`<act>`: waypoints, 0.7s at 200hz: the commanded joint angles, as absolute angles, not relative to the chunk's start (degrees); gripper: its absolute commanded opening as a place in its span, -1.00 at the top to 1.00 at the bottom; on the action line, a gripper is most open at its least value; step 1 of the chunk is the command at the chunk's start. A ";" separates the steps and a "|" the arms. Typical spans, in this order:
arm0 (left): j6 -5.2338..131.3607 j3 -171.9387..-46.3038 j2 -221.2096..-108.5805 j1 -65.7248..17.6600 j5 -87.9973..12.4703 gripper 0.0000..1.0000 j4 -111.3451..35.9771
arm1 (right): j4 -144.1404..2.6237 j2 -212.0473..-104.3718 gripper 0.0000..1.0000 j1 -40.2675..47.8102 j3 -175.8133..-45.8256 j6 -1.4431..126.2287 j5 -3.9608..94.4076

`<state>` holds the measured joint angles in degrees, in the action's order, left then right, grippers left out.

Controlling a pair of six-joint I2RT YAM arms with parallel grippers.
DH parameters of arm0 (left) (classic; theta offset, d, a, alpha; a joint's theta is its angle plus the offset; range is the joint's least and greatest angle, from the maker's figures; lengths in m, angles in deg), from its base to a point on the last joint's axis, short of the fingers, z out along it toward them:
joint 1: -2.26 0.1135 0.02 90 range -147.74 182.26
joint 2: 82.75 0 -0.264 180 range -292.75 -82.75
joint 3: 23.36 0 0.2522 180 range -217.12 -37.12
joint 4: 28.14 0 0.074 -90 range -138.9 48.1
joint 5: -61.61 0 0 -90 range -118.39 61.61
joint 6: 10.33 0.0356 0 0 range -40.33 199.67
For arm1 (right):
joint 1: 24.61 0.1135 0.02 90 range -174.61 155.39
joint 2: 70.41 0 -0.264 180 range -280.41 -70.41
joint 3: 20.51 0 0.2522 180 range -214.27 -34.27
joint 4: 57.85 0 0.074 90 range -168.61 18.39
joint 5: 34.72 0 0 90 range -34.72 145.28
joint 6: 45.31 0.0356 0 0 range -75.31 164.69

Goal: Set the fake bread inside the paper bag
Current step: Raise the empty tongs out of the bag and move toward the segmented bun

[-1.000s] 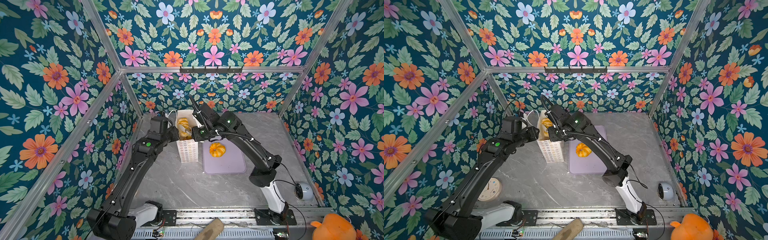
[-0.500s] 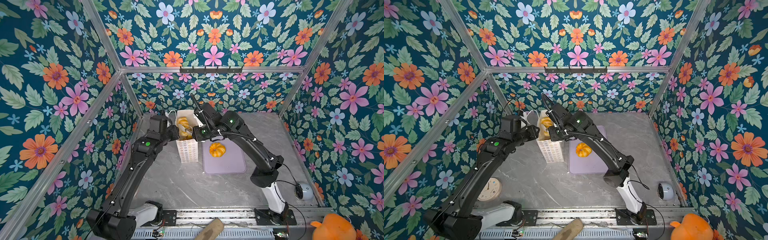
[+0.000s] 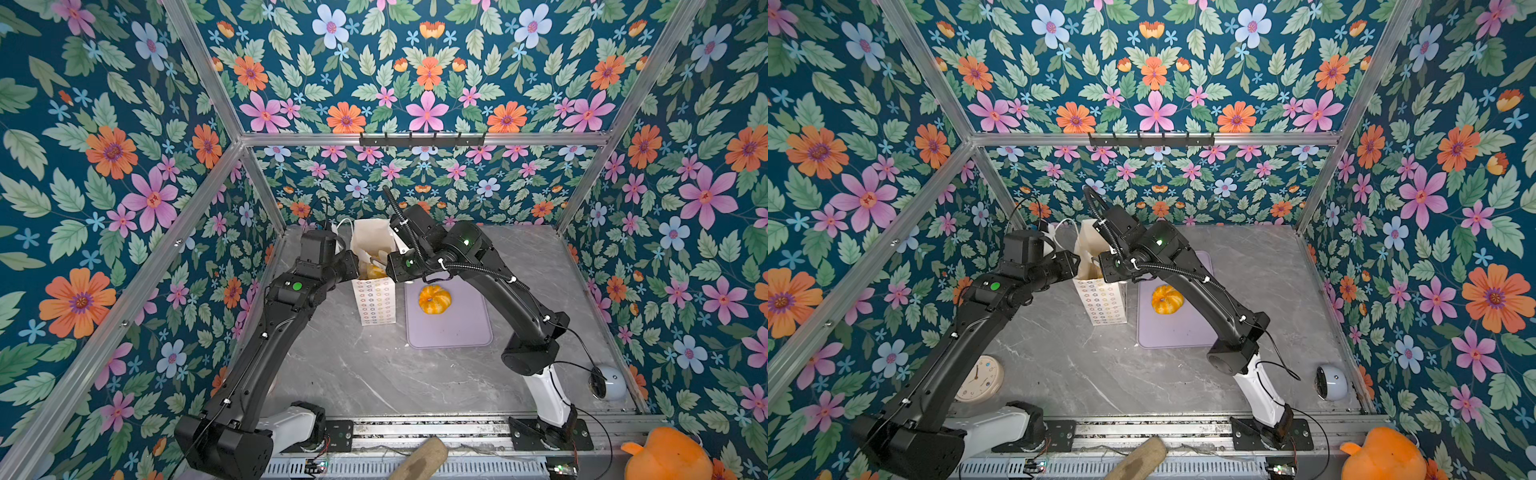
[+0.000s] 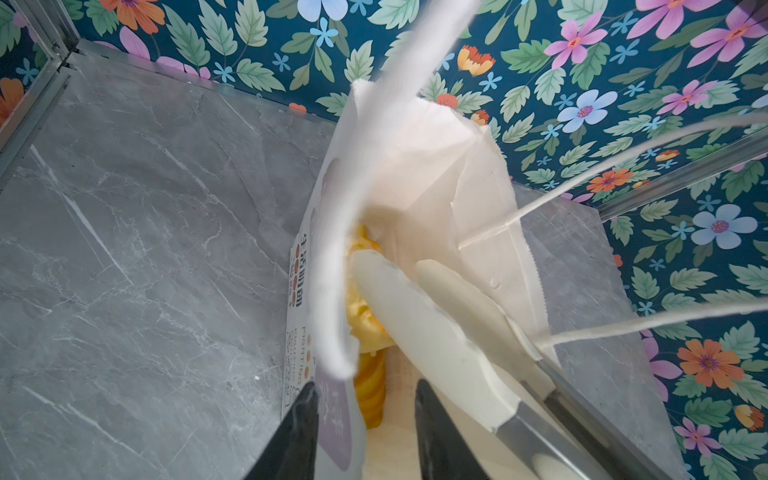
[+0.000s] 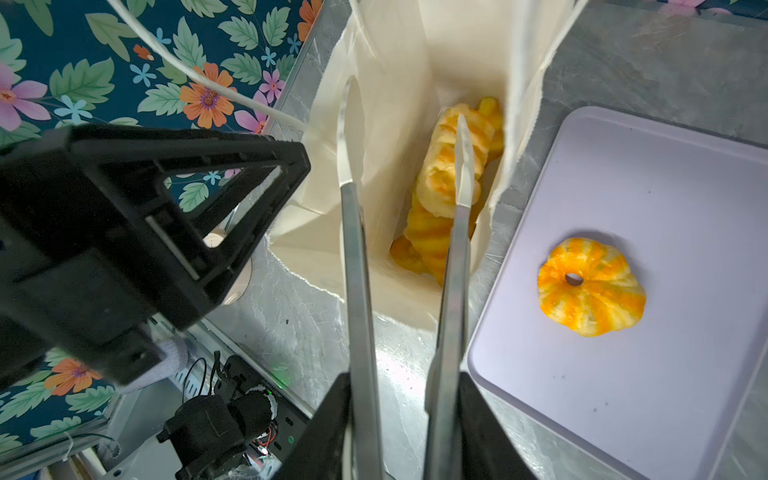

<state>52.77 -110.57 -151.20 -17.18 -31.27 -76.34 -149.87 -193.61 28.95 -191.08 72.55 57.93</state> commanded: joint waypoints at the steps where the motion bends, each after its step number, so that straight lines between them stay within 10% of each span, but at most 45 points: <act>1: 52.87 -110.53 -151.27 -17.10 -31.22 0.20 -75.43 | -149.40 -191.92 0.24 28.95 -191.32 71.71 58.36; 140: 52.96 -109.61 -151.75 -17.08 -31.09 0.16 -74.39 | -147.99 -169.83 0.25 28.93 -177.79 67.98 58.24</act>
<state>52.80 -109.67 -151.70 -17.18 -31.22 -76.10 -149.69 -173.69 28.95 -181.51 69.14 55.55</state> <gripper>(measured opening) 0.416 0.377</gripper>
